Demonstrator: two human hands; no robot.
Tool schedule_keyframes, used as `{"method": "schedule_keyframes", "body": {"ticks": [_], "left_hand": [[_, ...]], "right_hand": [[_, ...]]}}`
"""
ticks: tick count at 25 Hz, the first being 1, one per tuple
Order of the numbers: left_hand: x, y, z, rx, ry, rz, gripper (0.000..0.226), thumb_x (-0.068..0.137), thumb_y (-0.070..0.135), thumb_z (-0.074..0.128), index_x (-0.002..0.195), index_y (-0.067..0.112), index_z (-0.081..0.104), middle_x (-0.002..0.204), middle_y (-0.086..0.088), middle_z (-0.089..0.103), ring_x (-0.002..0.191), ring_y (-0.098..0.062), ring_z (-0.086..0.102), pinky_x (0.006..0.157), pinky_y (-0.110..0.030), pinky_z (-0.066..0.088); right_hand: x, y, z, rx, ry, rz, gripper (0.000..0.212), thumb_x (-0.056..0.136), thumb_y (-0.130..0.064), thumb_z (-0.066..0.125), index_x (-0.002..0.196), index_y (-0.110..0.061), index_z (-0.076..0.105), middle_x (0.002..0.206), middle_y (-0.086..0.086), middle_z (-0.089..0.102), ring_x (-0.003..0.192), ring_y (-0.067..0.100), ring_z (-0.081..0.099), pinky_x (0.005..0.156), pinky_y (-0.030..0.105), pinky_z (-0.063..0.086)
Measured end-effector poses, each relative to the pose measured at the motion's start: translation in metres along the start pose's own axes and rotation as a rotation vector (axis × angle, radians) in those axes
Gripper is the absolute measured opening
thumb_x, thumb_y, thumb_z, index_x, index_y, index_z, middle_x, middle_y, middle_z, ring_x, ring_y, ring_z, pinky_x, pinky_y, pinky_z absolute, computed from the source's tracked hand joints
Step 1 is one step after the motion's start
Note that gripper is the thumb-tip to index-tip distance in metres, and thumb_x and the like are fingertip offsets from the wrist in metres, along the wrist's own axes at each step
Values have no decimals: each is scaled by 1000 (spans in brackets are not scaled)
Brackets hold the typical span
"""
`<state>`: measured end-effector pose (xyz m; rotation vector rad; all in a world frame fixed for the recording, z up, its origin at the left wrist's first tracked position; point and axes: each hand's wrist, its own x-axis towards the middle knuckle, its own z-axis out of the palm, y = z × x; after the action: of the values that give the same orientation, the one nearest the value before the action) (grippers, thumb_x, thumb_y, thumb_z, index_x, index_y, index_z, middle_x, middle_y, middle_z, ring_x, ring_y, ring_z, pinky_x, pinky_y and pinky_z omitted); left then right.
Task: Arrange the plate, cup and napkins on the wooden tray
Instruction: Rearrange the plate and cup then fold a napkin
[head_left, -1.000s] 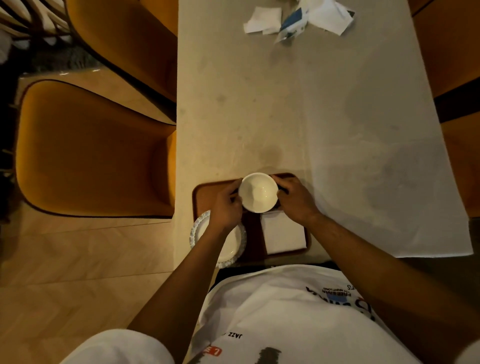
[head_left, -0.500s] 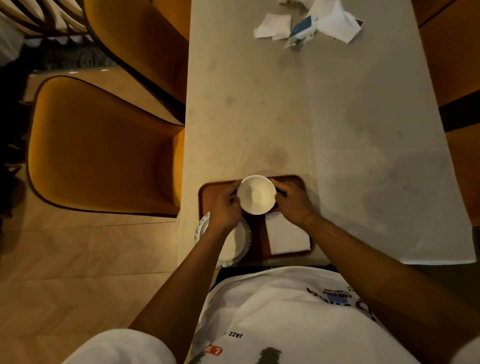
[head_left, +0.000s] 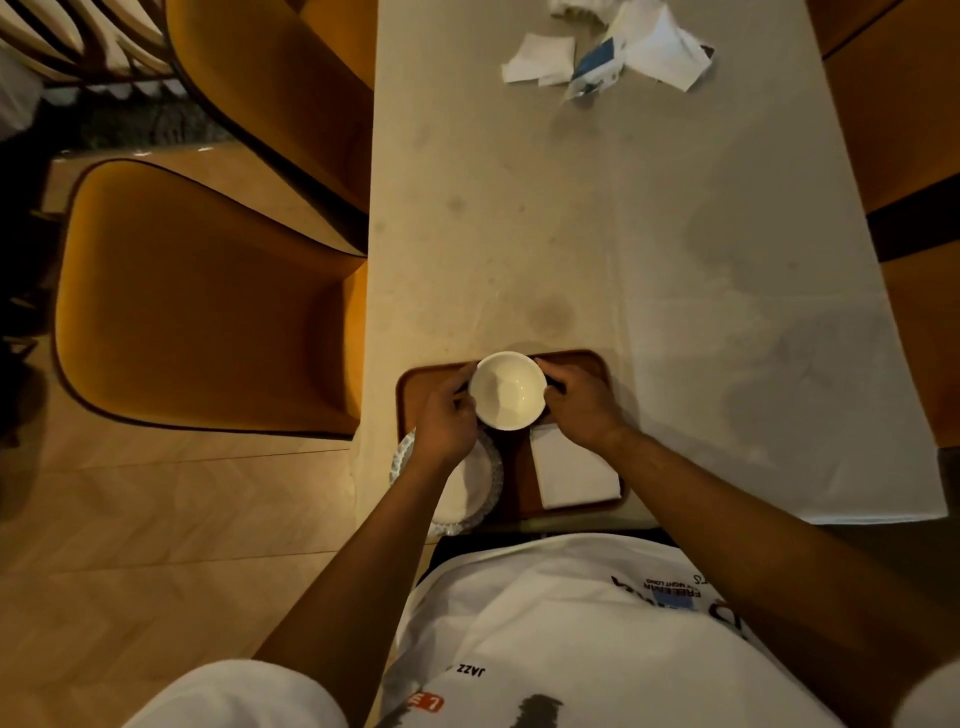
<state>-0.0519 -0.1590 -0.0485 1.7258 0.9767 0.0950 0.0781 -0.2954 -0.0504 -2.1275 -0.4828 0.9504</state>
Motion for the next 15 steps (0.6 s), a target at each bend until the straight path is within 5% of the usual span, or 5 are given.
{"method": "schedule_keyframes", "body": {"ticks": [8, 12, 15], "left_hand": [[-1, -3, 0, -20, 12, -37, 44, 94, -2, 55, 136, 12, 56, 139, -6, 57, 128, -22, 52, 104, -36, 45], [-19, 0, -13, -59, 43, 4, 47, 92, 5, 61, 137, 16, 52, 130, 2, 60, 113, -11, 58, 80, -8, 46], [-35, -5, -24, 15, 173, -28, 46, 94, 14, 61, 137, 22, 48, 126, 2, 61, 106, -12, 61, 85, -24, 52]], "right_hand": [[-2, -3, -2, -5, -27, -11, 48, 93, -2, 48, 139, -15, 56, 138, 9, 60, 123, 28, 57, 98, 48, 53], [-5, -4, -6, -47, 41, -20, 51, 92, -4, 54, 143, -12, 51, 144, 12, 52, 131, 28, 51, 106, 46, 47], [-21, 2, -12, 51, 151, 67, 44, 94, -8, 55, 137, -16, 53, 141, 10, 48, 121, 23, 56, 97, 46, 54]]}}
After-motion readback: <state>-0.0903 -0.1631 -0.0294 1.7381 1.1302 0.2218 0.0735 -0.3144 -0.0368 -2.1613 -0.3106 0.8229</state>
